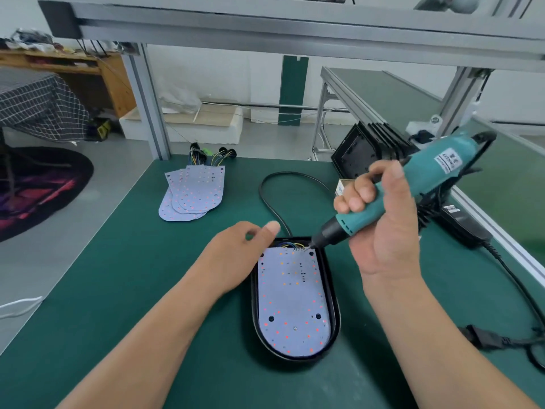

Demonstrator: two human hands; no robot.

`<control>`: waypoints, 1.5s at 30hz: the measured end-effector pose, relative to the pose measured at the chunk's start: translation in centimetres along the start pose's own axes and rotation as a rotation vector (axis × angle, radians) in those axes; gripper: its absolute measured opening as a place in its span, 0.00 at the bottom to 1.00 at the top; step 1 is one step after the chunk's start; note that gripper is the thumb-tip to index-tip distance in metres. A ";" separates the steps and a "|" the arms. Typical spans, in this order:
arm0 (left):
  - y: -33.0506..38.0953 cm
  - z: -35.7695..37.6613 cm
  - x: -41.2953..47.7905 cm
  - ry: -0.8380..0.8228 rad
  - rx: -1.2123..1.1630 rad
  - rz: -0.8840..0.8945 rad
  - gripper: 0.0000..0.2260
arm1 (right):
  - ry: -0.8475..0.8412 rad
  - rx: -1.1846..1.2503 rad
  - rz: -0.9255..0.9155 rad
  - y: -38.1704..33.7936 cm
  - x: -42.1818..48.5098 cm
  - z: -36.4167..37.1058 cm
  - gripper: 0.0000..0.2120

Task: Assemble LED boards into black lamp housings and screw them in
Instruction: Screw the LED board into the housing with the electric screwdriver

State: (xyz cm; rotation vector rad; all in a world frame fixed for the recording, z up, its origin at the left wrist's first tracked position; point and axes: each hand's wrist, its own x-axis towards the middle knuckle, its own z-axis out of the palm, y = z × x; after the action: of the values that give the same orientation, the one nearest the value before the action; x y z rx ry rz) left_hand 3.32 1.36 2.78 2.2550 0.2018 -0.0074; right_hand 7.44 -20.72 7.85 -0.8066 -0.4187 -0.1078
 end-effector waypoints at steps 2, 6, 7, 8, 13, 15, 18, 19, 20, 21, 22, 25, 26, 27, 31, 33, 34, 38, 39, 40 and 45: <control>-0.2 -0.2 0.4 0.097 -0.105 -0.060 0.21 | 0.063 0.064 0.026 0.2 -0.3 -0.4 0.12; -0.1 -1.7 1.3 0.056 -1.086 -0.317 0.09 | 0.158 0.134 0.055 0.1 -0.5 -0.9 0.11; 0.0 -2.2 1.3 0.030 -1.396 -0.371 0.08 | 0.173 0.144 0.055 0.0 -0.5 -1.0 0.11; -0.1 -2.6 1.4 0.029 -1.622 -0.397 0.09 | 0.183 0.152 0.053 -0.1 -0.4 -1.0 0.11; -0.1 -2.3 1.2 -0.036 -1.711 -0.419 0.11 | 0.174 0.147 0.065 0.0 -0.4 -1.0 0.09; 0.2 -2.2 1.1 -0.040 -1.589 -0.372 0.10 | 0.162 0.142 0.065 0.0 -0.4 -0.9 0.08; 0.4 -2.4 0.9 0.001 -1.399 -0.257 0.06 | 0.158 0.158 0.063 0.0 -0.5 -0.9 0.09; 0.5 -2.5 0.7 -0.007 -1.338 -0.222 0.06 | 0.159 0.163 0.063 0.0 -0.6 -0.8 0.09; 0.6 -2.4 0.5 -0.030 -1.269 -0.189 0.06 | 0.159 0.168 0.061 0.0 -0.5 -0.7 0.09; 0.7 -2.3 0.3 -0.065 -1.203 -0.162 0.06 | 0.158 0.171 0.060 0.0 -0.5 -0.7 0.09; 0.9 -2.2 0.0 -0.103 -1.151 -0.141 0.07 | 0.157 0.173 0.059 0.0 -0.6 -0.6 0.09; 1.3 -1.8 -0.6 -0.198 -1.086 -0.077 0.13 | 0.157 0.181 0.056 0.0 -0.5 -0.3 0.08; 1.5 -1.7 -0.8 -0.229 -1.078 -0.056 0.14 | 0.159 0.186 0.056 0.0 -0.5 -0.2 0.08; 1.6 -1.5 -0.9 -0.258 -1.071 -0.036 0.13 | 0.160 0.194 0.056 0.0 -0.5 -0.1 0.08; 1.8 -0.8 -1.6 -0.328 -0.994 0.045 0.11 | 0.173 0.229 0.039 -0.2 -0.4 0.5 0.08; 2.1 -0.8 -1.9 -0.344 -0.957 0.072 0.11 | 0.177 0.249 0.023 -0.5 -0.3 0.7 0.09; 2.2 -0.7 -2.0 -0.353 -0.952 0.076 0.11 | 0.178 0.259 0.016 -0.6 -0.3 0.8 0.09; 2.3 -0.2 -2.2 -0.408 -0.960 0.089 0.05 | 0.194 0.279 -0.009 -1.0 -0.2 1.2 0.09; 2.3 -0.1 -2.2 -0.423 -0.965 0.087 0.04 | 0.199 0.284 -0.011 -1.1 -0.2 1.3 0.09; 2.3 0.0 -2.3 -0.438 -0.977 0.081 0.03 | 0.201 0.290 -0.013 -1.1 -0.2 1.3 0.09; 2.3 0.4 -2.5 -0.485 -1.032 0.049 0.05 | 0.200 0.283 -0.023 -1.1 -0.3 1.6 0.09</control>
State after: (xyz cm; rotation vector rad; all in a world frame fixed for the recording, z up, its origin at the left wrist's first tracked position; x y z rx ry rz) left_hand 1.26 -0.80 4.46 1.1782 -0.1043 -0.3418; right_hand 6.42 -20.37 9.47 -0.5069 -0.2468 -0.1455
